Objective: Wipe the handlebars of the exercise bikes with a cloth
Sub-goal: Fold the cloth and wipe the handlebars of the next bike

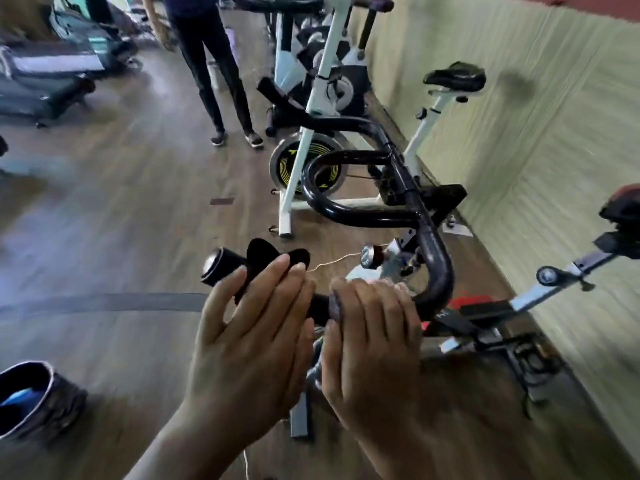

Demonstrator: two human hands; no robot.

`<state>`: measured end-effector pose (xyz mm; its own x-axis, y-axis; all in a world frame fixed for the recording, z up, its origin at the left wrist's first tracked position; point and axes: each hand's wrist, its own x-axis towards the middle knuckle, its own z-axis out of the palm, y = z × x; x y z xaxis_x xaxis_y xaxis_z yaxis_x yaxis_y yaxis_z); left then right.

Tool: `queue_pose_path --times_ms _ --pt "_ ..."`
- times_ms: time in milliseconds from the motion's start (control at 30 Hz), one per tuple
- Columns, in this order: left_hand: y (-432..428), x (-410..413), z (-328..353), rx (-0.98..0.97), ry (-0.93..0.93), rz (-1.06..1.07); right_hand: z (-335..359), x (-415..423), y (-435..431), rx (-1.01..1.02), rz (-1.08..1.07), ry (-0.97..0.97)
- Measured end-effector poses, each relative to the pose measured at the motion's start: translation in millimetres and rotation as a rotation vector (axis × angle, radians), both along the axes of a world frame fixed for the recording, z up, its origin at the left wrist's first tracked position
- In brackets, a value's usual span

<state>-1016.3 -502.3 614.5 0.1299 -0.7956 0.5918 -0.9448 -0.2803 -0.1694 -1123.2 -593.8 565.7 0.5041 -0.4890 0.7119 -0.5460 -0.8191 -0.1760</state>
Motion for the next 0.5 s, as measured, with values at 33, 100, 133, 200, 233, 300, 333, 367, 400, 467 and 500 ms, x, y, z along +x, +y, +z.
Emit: queue_pose_path --times_ms 33,100,133,200,233,300,333,367,400,467,500 --pt "0.0 -3.1 3.3 0.018 0.009 0.017 0.2 -6.0 -5.1 -0.023 0.047 0.038" --pt "-2.8 -10.7 7.9 0.074 0.035 0.062 -0.5 -25.8 -24.7 -0.045 0.090 0.090" --pt "-4.7 -15.0 8.6 0.108 0.053 0.086 0.2 -38.6 -35.4 -0.011 0.075 0.093" --pt "-8.4 -22.7 8.7 0.165 0.097 0.131 3.4 -61.5 -55.4 0.168 0.062 0.053" --pt "-11.3 -25.9 8.6 0.186 0.119 0.142 5.1 -68.0 -63.4 0.302 0.090 -0.001" --pt "-16.6 -30.9 8.9 0.228 0.152 0.150 8.1 -69.0 -69.2 0.572 0.156 -0.132" --pt "-18.6 -32.3 9.0 0.245 0.162 0.151 9.9 -65.7 -66.6 0.660 0.166 -0.173" --pt "-20.7 -33.0 9.2 0.256 0.171 0.150 12.0 -61.7 -61.5 0.702 0.152 -0.184" --pt "-22.1 -33.7 9.5 0.263 0.177 0.151 12.5 -59.0 -55.1 0.708 0.131 -0.169" --pt "-23.5 -34.9 9.6 0.277 0.184 0.148 13.9 -60.1 -45.0 0.661 0.103 -0.092" --pt "-23.9 -34.7 9.2 0.281 0.187 0.145 17.5 -61.8 -46.3 0.635 0.098 -0.040"
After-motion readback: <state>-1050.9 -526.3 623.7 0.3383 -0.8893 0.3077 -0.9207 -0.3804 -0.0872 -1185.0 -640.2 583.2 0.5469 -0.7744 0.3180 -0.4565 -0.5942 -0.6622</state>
